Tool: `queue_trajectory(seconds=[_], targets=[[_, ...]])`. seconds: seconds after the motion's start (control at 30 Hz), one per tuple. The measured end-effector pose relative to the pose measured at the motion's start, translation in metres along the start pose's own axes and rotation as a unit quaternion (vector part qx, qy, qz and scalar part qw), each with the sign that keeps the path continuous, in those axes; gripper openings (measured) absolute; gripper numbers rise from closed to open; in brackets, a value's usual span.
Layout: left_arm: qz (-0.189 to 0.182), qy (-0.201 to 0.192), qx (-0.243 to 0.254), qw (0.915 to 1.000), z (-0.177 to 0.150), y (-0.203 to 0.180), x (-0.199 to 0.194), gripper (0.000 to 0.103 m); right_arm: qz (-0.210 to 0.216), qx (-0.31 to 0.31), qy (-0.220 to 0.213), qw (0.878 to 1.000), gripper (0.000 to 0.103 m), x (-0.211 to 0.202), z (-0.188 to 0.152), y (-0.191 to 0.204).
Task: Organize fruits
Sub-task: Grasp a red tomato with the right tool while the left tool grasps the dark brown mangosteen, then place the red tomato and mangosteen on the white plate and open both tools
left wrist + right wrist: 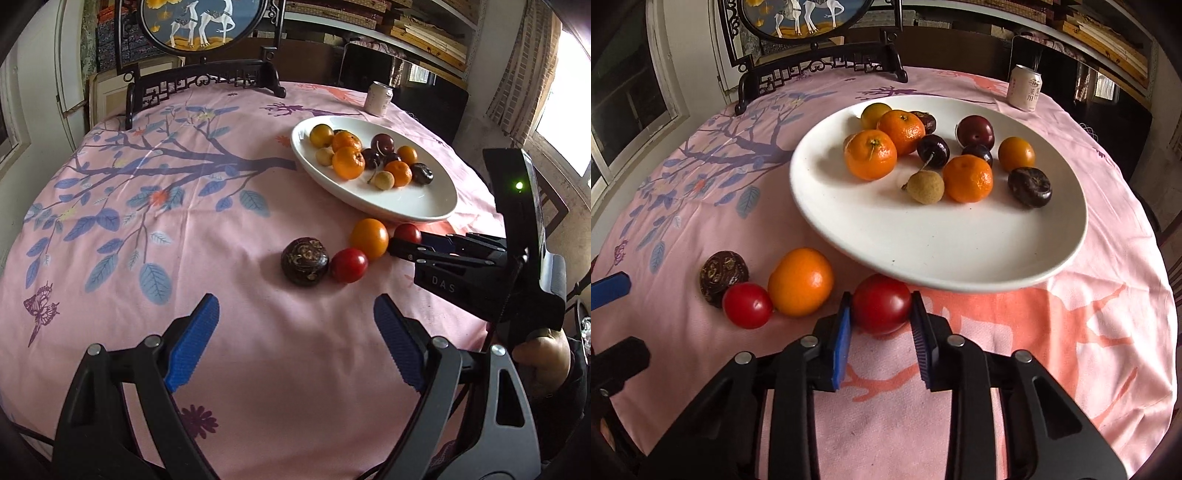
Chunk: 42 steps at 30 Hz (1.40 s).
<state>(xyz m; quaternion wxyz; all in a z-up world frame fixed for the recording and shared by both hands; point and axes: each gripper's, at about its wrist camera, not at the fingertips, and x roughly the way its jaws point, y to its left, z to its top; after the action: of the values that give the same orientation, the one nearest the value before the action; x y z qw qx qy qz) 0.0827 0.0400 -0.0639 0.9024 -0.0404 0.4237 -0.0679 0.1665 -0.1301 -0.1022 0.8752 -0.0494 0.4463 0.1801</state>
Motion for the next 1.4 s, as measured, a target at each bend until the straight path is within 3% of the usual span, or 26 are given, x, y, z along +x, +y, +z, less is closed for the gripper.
queue_trajectory(seconds=[0.1, 0.23, 0.43, 0.5, 0.67, 0.7, 0.73, 1.2, 1.4], targets=[[-0.011, 0.010, 0.005, 0.9999, 0.000, -0.005, 0.004, 0.088, 0.001, 0.002, -0.010, 1.000, 0.031, -0.021, -0.012, -0.001], [0.049, -0.004, 0.031, 0.9983, 0.006, -0.005, 0.013, 0.085, 0.013, 0.000, -0.019, 1.000, 0.031, -0.051, -0.038, -0.009], [0.048, 0.044, 0.051, 0.9966, 0.014, -0.003, 0.052, 0.082, 0.020, 0.021, -0.038, 0.999, 0.031, -0.081, -0.060, -0.025], [0.056, 0.064, 0.048, 0.9952, 0.016, -0.002, 0.067, 0.072, 0.022, 0.027, -0.046, 0.998, 0.031, -0.087, -0.062, -0.029], [0.050, 0.050, 0.055, 0.9960, 0.027, -0.006, 0.075, 0.054, 0.028, 0.039, -0.057, 0.997, 0.031, -0.096, -0.062, -0.034], [0.044, 0.048, 0.059, 0.9961, 0.028, -0.007, 0.075, 0.043, 0.030, 0.040, -0.058, 0.997, 0.031, -0.096, -0.063, -0.034], [0.039, 0.046, 0.060, 0.9964, 0.028, -0.009, 0.074, 0.039, 0.031, 0.040, -0.058, 0.997, 0.031, -0.096, -0.063, -0.033], [-0.007, -0.006, 0.031, 0.9995, 0.023, -0.009, 0.014, 0.039, 0.032, 0.041, -0.059, 0.997, 0.031, -0.095, -0.061, -0.029], [-0.024, -0.002, 0.047, 0.9986, 0.050, -0.029, 0.013, 0.039, 0.022, 0.041, -0.054, 0.997, 0.031, -0.085, -0.037, -0.042]])
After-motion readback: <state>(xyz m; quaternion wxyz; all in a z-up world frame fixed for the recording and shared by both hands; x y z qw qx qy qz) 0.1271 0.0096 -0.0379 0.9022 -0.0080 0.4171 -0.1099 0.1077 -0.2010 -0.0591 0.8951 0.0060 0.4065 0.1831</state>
